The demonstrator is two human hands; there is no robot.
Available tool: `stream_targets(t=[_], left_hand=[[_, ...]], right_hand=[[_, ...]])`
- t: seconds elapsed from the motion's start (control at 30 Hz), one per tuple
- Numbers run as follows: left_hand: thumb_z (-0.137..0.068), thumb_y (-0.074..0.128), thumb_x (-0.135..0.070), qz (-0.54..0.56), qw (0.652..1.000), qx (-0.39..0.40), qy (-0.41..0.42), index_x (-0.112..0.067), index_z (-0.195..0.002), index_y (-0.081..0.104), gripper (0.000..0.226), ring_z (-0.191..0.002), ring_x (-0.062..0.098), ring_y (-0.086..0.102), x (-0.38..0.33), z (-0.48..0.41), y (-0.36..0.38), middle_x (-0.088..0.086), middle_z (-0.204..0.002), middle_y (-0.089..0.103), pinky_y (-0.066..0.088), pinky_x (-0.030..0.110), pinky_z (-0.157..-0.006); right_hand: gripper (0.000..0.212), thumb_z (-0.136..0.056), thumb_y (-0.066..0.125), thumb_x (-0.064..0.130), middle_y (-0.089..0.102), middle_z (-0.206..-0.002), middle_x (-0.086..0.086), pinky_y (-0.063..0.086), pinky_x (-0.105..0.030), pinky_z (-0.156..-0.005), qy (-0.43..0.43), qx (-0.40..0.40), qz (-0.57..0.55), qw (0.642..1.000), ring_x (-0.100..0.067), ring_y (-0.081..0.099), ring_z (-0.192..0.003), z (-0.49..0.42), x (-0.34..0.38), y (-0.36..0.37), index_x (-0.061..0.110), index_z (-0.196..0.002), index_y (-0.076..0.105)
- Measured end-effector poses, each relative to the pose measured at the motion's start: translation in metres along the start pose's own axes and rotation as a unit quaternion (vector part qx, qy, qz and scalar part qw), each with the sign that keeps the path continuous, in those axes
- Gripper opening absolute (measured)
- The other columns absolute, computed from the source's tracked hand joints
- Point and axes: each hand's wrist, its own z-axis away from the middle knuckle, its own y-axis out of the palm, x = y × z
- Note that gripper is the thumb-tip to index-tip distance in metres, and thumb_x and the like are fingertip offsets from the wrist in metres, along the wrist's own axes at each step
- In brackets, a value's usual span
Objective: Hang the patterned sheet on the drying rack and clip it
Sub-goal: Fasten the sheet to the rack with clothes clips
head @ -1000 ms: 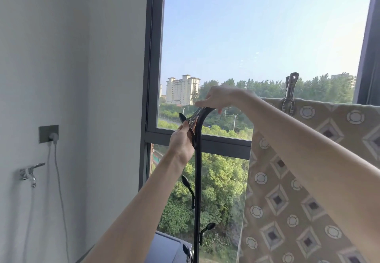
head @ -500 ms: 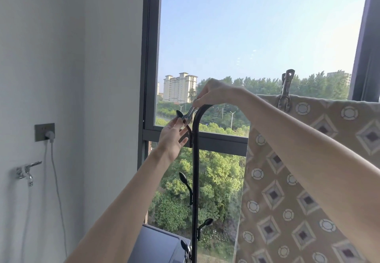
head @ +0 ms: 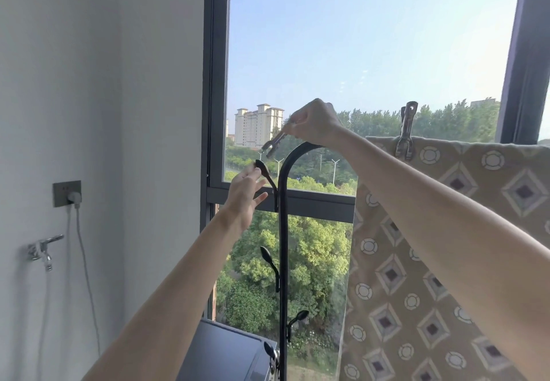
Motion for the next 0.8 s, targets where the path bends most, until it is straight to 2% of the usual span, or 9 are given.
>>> stream_targets(t=[0.07,0.17,0.23,0.37,0.57,0.63,0.67,0.73,0.8], left_hand=[[-0.101,0.035,-0.012,-0.022,1.0,0.002,0.008,-0.014,-0.146,0.026,0.046,-0.128,0.023,0.042,-0.003,0.004,0.001,0.006,-0.148,0.035,0.039,0.039,-0.102],[-0.1,0.036,-0.012,-0.048,0.999,-0.009,0.019,-0.015,-0.148,0.022,0.05,-0.135,0.022,0.034,-0.006,0.009,0.004,0.006,-0.152,0.027,0.034,0.04,-0.108],[-0.1,0.037,-0.012,-0.064,0.997,-0.023,0.028,-0.014,-0.149,0.019,0.053,-0.139,0.021,0.028,-0.007,0.013,0.007,0.005,-0.154,0.023,0.028,0.04,-0.113],[-0.099,0.038,-0.011,-0.084,0.994,-0.038,0.056,-0.015,-0.15,0.008,0.059,-0.142,0.018,0.02,-0.008,0.03,0.021,0.004,-0.157,0.014,0.017,0.036,-0.115],[-0.098,0.036,-0.006,-0.112,0.987,-0.02,0.113,-0.019,-0.149,0.018,0.056,-0.139,0.013,0.027,-0.016,0.066,0.054,-0.002,-0.153,0.026,0.021,0.028,-0.112],[-0.098,0.037,-0.006,-0.117,0.985,-0.016,0.129,-0.021,-0.147,0.024,0.053,-0.129,0.009,0.041,-0.02,0.078,0.067,-0.005,-0.148,0.036,0.033,0.02,-0.102],[-0.098,0.038,-0.007,-0.113,0.984,-0.017,0.136,-0.022,-0.146,0.028,0.051,-0.112,0.004,0.052,-0.021,0.084,0.074,-0.007,-0.143,0.041,0.041,0.015,-0.089],[-0.098,0.039,-0.008,-0.103,0.984,-0.018,0.147,-0.024,-0.143,0.034,0.048,-0.076,-0.002,0.049,-0.023,0.097,0.093,-0.009,-0.135,0.049,0.045,0.013,-0.064],[-0.098,0.04,-0.009,-0.098,0.983,-0.022,0.154,-0.024,-0.141,0.037,0.046,-0.068,-0.001,0.044,-0.025,0.114,0.115,-0.007,-0.133,0.052,0.043,0.017,-0.063]], right_hand=[[0.031,-0.082,0.07,0.025,0.059,-0.059,-0.008,0.039,-0.026,-0.054,-0.01,-0.029,0.005,1.0,-0.012,0.039,-0.048,0.005,0.002,-0.004,-0.003,-0.096,0.07],[0.023,-0.085,0.067,0.025,0.069,-0.083,-0.008,0.051,-0.028,-0.062,-0.053,-0.05,0.013,0.997,-0.019,0.057,-0.061,0.017,0.003,-0.008,0.004,-0.095,0.067],[0.02,-0.087,0.064,0.025,0.069,-0.091,-0.004,0.058,-0.037,-0.073,-0.084,-0.056,0.01,0.995,-0.021,0.067,-0.077,0.027,0.004,-0.011,0.008,-0.099,0.065],[0.036,-0.087,0.064,0.028,0.066,-0.112,0.003,0.054,-0.039,-0.084,-0.127,-0.086,-0.01,0.988,-0.014,0.064,-0.095,0.049,0.009,-0.024,0.013,-0.118,0.059],[0.047,-0.085,0.068,0.024,0.063,-0.12,0.005,0.055,-0.029,-0.085,-0.14,-0.1,-0.074,0.982,-0.01,0.065,-0.097,0.089,0.013,-0.059,0.013,-0.129,0.053],[0.045,-0.085,0.068,0.024,0.063,-0.119,0.008,0.054,-0.025,-0.082,-0.136,-0.104,-0.078,0.982,-0.008,0.065,-0.096,0.106,0.011,-0.076,0.015,-0.128,0.054],[0.046,-0.085,0.068,0.024,0.063,-0.118,0.009,0.053,-0.022,-0.081,-0.134,-0.107,-0.078,0.982,-0.006,0.065,-0.094,0.115,0.01,-0.084,0.016,-0.128,0.054],[0.045,-0.086,0.068,0.022,0.062,-0.117,0.01,0.051,-0.017,-0.079,-0.135,-0.114,-0.085,0.981,-0.004,0.065,-0.09,0.136,0.005,-0.107,0.016,-0.128,0.054],[0.043,-0.086,0.067,0.021,0.062,-0.114,0.012,0.045,-0.004,-0.071,-0.135,-0.118,-0.085,0.98,0.002,0.063,-0.083,0.159,-0.002,-0.133,0.016,-0.127,0.055]])
